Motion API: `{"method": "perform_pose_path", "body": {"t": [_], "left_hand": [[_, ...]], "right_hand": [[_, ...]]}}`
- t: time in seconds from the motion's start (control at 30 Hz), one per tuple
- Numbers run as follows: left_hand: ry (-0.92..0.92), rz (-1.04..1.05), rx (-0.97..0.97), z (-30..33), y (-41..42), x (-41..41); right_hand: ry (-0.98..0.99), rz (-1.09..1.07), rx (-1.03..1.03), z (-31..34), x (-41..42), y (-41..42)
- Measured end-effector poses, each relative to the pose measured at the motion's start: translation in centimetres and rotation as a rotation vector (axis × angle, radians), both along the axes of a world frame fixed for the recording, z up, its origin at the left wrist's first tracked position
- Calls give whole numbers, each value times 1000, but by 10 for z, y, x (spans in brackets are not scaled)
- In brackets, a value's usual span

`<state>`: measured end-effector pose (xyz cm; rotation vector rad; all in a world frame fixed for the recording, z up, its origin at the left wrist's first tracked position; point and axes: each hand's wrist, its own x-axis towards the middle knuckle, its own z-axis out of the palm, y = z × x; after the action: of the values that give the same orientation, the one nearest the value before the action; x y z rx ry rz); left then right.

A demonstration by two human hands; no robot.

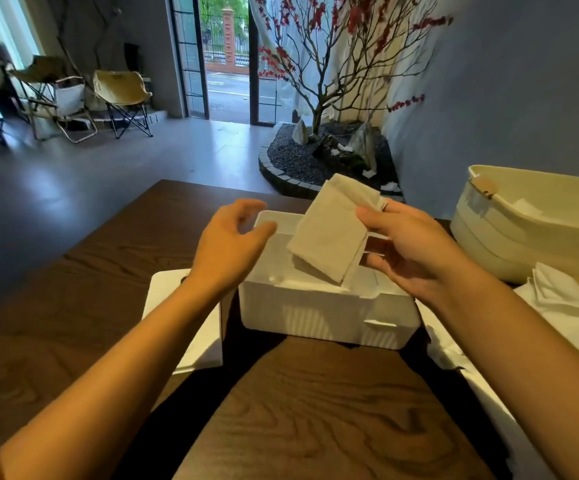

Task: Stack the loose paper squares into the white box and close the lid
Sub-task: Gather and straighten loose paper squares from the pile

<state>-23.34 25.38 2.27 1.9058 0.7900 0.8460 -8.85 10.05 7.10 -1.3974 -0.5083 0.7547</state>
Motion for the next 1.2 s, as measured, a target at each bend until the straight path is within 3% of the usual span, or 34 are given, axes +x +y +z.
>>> {"method": "perform_pose_path", "body": {"t": [0.13,0.33,0.47,0.77,0.87,1.0,1.2], "left_hand": [[134,-195,-340,-8,21,17],[-9,-118,-530,-19,22,19],[-18,-147,-557,-33,21,14],[-2,-193,-552,-31,12,10],[0,-191,-567,-37,10,10],[-16,-229,-542,-42,15,11],[-71,-222,-647,-47,2,-7]], "right_hand": [[17,36,-58,-1,7,22],[-73,71,-185,-15,5,43],[-204,73,-274,-23,-4,50],[-711,180,-524,-39,-32,38],[-651,234,-615,-40,-39,35],[-270,203,-594,-37,-41,37],[83,310,-550,-39,-50,36]]}}
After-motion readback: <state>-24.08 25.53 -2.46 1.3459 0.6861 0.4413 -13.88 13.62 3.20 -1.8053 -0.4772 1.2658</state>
